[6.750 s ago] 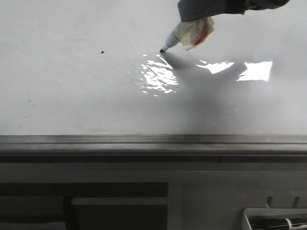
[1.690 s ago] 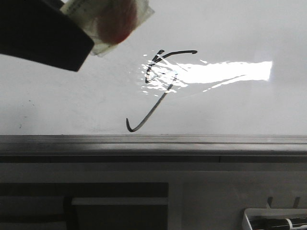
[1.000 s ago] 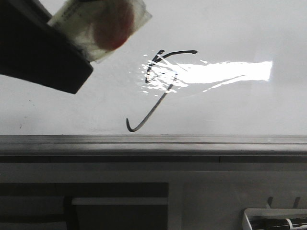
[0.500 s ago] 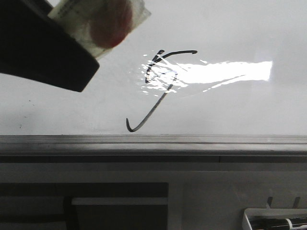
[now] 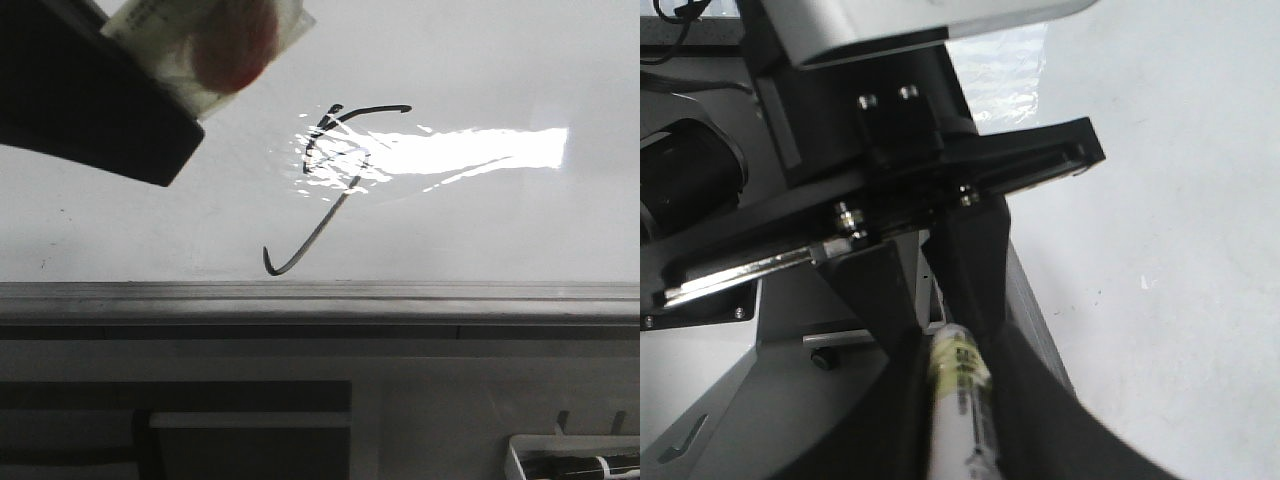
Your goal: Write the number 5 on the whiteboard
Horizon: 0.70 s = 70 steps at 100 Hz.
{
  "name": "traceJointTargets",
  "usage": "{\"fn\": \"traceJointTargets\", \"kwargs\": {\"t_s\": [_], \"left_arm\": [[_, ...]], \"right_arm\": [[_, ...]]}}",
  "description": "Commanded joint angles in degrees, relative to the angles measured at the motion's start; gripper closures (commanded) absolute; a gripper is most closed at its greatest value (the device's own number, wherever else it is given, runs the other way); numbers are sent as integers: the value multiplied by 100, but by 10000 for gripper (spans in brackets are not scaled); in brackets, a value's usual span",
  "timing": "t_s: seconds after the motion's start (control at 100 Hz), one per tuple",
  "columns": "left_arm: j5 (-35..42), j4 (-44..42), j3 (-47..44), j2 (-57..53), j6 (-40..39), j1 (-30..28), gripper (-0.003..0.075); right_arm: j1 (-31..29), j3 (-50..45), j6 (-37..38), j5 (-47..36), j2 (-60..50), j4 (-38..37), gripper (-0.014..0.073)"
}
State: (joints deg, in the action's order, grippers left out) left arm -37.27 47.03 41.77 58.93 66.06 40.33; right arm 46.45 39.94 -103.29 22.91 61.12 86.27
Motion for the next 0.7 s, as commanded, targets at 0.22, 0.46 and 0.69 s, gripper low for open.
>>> {"fn": "traceJointTargets", "kwargs": {"t_s": [0.22, 0.46, 0.69], "left_arm": [[650, 486, 177, -51, -361, -9, 741], [1550, 840, -350, -51, -702, -9, 741], [3727, 2997, -1065, -24, -741, -9, 741]], "right_arm": [[18, 171, 39, -112, -70, 220, 297], [18, 180, 39, -1516, -668, 598, 81], [18, 180, 39, -2104, -1318, 945, 265]]}}
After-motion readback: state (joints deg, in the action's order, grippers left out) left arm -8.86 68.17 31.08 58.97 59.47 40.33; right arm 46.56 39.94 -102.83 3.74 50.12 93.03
